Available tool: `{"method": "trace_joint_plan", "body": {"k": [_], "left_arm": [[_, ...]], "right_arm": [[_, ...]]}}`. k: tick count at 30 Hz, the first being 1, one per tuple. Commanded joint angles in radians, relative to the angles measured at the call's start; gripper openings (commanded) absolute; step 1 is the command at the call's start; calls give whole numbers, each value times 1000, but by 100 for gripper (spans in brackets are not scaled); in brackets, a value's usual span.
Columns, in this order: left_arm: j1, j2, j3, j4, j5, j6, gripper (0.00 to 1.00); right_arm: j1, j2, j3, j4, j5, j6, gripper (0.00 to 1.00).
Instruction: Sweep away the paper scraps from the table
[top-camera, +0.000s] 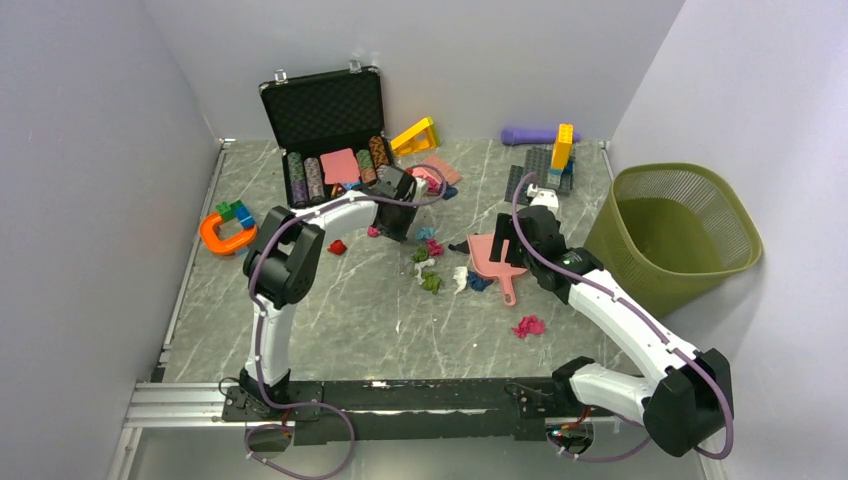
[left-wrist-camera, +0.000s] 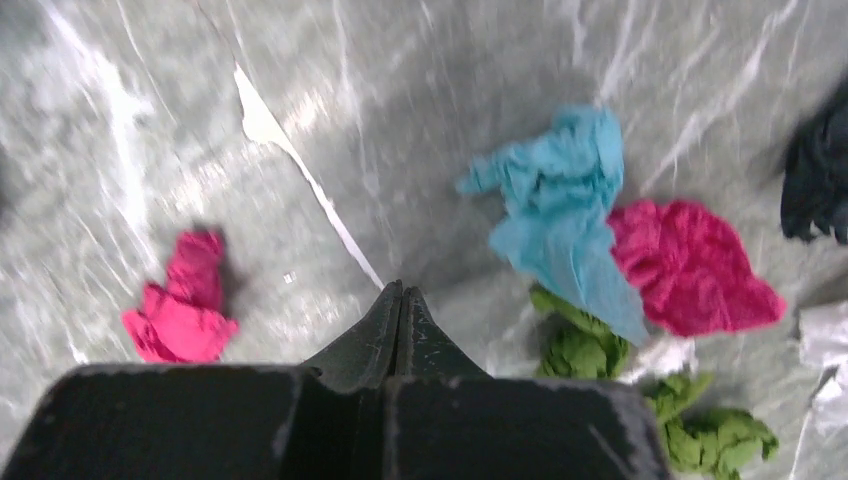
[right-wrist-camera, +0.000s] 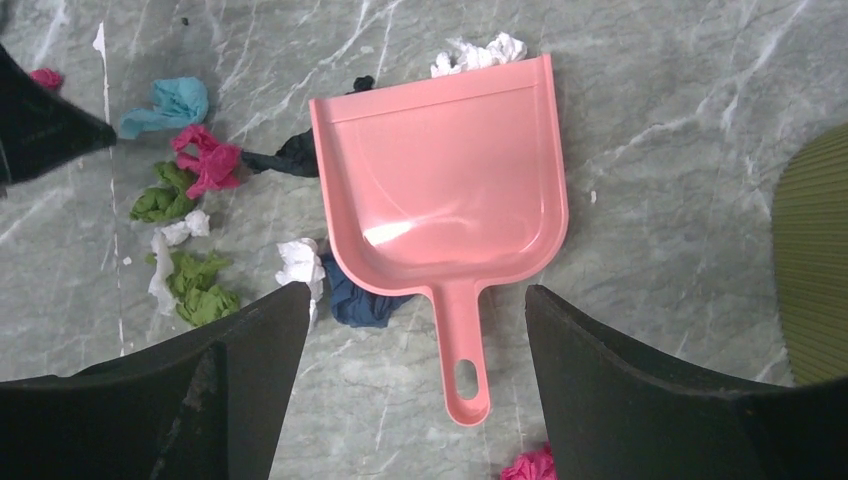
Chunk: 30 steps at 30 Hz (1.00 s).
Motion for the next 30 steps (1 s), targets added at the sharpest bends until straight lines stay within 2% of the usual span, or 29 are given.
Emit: {"method": "trace_joint_plan", "body": {"k": [1,4,6,8,14,20,25,30], "left_arm": [[-3,-101,-35,-9,-31,-31,3],[-3,-74,28,-20,-77,-7,29],[-4,-41,90,-24,-95,14,42],[-3,-3,157,-31,-112,37,50],[1,104,382,-50,-117,109,60],[28,266,612,-98,-65,159,67],[67,342,688,-76,15,146,78],[88,404,730,-64,77,144,81]], "right_arm": [[-2,-17,8,34,-22,21,82],[-4,-18,13,29,-20,17,82],[-2,-18,20,20,-16,15,82],[-3,-21,24,15,-12,11,82],[-3,-31,19,17,3,-9,83],[-3,-21,30,22,11,-28,83],[-2,-20,36,31,8,-39,83],[-2,-19,34,43,3,-44,83]]}}
